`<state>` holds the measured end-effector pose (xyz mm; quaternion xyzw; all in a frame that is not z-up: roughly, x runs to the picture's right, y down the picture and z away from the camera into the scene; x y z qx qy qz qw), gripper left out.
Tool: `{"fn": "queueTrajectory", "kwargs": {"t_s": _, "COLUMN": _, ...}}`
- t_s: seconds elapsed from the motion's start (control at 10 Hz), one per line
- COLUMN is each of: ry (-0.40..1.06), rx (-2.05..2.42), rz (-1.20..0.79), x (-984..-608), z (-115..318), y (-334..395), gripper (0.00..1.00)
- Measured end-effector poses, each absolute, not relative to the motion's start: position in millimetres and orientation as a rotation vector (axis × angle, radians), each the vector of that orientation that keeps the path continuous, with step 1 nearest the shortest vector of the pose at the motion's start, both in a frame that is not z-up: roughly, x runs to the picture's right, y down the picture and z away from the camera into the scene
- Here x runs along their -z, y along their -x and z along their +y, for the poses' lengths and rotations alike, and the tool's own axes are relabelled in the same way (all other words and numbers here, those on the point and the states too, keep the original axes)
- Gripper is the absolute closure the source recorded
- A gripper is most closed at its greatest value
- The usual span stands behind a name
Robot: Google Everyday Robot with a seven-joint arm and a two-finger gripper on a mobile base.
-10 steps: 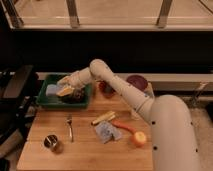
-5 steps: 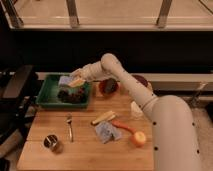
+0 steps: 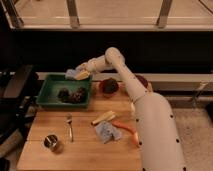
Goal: Place sponge in tray
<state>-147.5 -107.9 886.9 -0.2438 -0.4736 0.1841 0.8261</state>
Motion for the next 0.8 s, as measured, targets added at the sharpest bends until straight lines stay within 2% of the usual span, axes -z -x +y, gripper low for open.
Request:
{"fn": "queueTrajectory", "kwargs": {"t_s": 0.2, "ry": 0.521, "rx": -0.392, "rz": -1.017, "x": -902, "z": -110, "y": 150, "gripper": 0.26}}
{"fn": "queueTrajectory", "kwargs": {"t_s": 0.3, "ry": 0.523, "rx": -0.392, "rz": -1.023, "x": -911, "z": -109, "y": 153, "gripper": 0.22}}
{"fn": "queueTrajectory", "kwargs": {"t_s": 0.8, "ry": 0.526, "rx": -0.384, "rz": -1.03, "x": -920, "z": -108, "y": 160, "gripper": 0.22}}
